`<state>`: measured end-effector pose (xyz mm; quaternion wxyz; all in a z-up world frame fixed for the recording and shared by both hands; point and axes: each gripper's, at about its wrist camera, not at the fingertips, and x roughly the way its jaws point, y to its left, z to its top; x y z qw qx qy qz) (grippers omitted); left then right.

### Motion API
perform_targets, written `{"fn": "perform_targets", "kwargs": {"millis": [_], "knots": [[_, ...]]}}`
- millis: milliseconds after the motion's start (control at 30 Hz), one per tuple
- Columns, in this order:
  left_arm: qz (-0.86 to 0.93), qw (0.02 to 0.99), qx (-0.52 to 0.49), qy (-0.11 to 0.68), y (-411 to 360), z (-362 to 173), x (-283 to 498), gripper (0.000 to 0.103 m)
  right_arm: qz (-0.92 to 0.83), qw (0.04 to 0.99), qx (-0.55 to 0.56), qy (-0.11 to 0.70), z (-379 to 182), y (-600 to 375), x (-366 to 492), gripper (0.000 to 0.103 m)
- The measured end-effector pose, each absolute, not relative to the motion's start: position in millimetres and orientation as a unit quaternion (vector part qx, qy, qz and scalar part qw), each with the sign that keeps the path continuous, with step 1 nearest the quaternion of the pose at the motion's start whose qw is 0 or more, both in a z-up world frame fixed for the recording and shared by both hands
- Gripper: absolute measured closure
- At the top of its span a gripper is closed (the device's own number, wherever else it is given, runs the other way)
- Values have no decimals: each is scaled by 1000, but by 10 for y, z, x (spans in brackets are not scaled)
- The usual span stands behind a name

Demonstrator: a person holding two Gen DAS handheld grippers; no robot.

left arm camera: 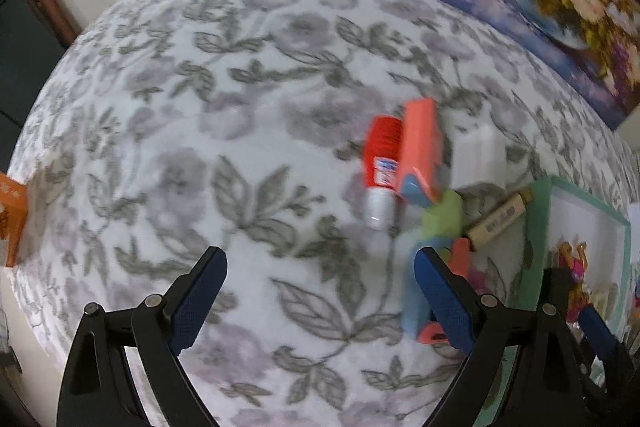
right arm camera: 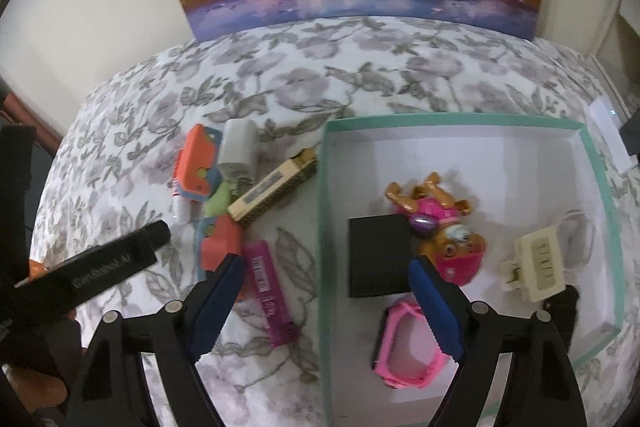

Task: Organize rigid objects
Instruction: 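Move both open tools from the tray back over the pile, then grasp the pink lighter with the right tool while the left tool grasps the coral-blue toy piece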

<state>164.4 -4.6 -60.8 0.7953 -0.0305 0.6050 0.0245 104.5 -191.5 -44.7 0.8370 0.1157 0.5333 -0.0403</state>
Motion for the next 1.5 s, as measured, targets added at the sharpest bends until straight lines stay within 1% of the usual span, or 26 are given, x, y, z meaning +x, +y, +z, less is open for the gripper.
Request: {"fn": "perform_targets", "kwargs": {"millis": [200, 567, 633, 667, 700, 733, 833, 900, 933, 1067, 1200, 1267, 1333, 1500], "knots": [[-2, 799, -17, 601, -287, -640, 1654, 8, -62, 836, 138, 528, -413, -2144, 1016, 16], [-28, 788, -1, 615, -558, -798, 1646, 9, -66, 834, 146, 527, -410, -2205, 1002, 16], [-33, 787, -7, 616, -582, -804, 1636, 15, -66, 835, 145, 527, -405, -2200, 997, 16], [-35, 786, -9, 617, -592, -811, 1634, 22, -66, 835, 146, 526, -404, -2198, 997, 16], [-38, 785, -11, 619, -599, -815, 1629, 26, -66, 835, 146, 527, -404, -2197, 997, 17], [-41, 784, -15, 619, -606, -819, 1625, 28, -66, 835, 145, 527, -405, -2195, 997, 17], [-53, 781, -31, 621, -619, -817, 1599, 39, -65, 835, 145, 527, -404, -2195, 997, 18], [-60, 779, -39, 622, -647, -831, 1588, 54, -66, 835, 145, 527, -404, -2195, 997, 19], [-64, 778, -41, 623, -653, -831, 1572, 58, -67, 835, 145, 527, -403, -2195, 997, 19], [-63, 779, -31, 624, -659, -856, 1467, 58, -63, 835, 146, 526, -394, -2187, 1002, 20], [-55, 774, -45, 629, -499, -826, 1378, 58, -46, 840, 136, 523, -367, -2102, 1015, 24], [-45, 773, -49, 631, -409, -818, 1354, 58, -35, 842, 129, 523, -358, -2037, 1024, 29], [-31, 773, -52, 631, -310, -808, 1335, 58, -23, 843, 123, 524, -362, -1969, 1035, 36], [-7, 772, -68, 631, -87, -799, 1290, 58, 6, 843, 113, 526, -383, -1813, 1054, 50]]}}
